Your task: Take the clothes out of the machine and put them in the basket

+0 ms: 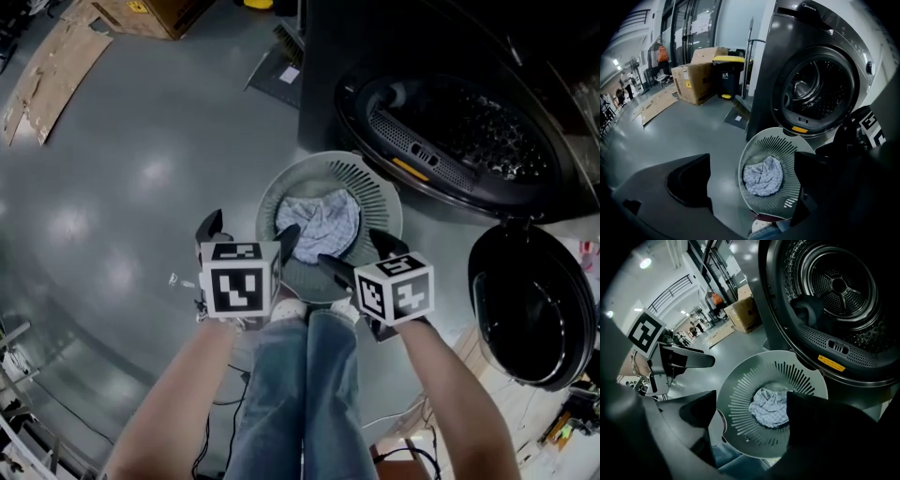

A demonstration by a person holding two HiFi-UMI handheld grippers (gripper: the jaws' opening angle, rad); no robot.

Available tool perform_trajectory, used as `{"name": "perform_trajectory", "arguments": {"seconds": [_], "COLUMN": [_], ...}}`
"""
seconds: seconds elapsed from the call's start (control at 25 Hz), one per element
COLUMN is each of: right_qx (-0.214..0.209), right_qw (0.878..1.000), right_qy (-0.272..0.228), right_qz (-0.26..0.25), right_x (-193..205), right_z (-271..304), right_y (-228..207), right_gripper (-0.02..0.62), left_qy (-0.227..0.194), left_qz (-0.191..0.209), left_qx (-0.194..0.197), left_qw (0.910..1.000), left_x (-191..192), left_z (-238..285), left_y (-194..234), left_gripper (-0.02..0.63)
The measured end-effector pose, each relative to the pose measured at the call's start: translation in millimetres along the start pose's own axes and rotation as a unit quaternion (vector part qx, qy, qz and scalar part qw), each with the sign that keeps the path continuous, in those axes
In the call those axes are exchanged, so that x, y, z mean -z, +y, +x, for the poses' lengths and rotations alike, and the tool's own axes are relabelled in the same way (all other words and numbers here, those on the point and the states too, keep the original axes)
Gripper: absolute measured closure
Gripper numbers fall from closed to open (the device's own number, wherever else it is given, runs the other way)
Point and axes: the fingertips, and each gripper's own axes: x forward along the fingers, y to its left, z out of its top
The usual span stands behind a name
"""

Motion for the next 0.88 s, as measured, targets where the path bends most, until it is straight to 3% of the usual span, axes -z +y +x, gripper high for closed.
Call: {"name": "perform_trajectory", "arguments": {"seconds": [0.24,0.48,0.76,0.88], "right_qx": [0.020,0.062,0.137,0.169], "right_qw": [1.000,0.995,0.968,0.957], "right_qy": [0.003,-0.081,-0.205,-0.230], "right_qz": [0.004,-0.016,-0.041,-0.043], "right_x": [4,-45,-128,-154], "right_z": [22,23,-1,-12], "right_y": [-26,-76,-148,-183], "right_gripper": [0.147,0.149,0.149,0.149], "left_qy": [0.006,-0.015,-0.063,-0.081], "left_qz": [0.014,0.032,0.039,0.048], "left_qx": [0.009,0.022,0.036,0.036], "left_qw": [0.9998,0.9991,0.9966,0.9949], "left_x": [5,-14,-50,-64], "left_z": [32,66,100,108], "left_y": [-11,-23,-36,-37], "left_gripper": [0.043,0.043,0.043,0.043]}}
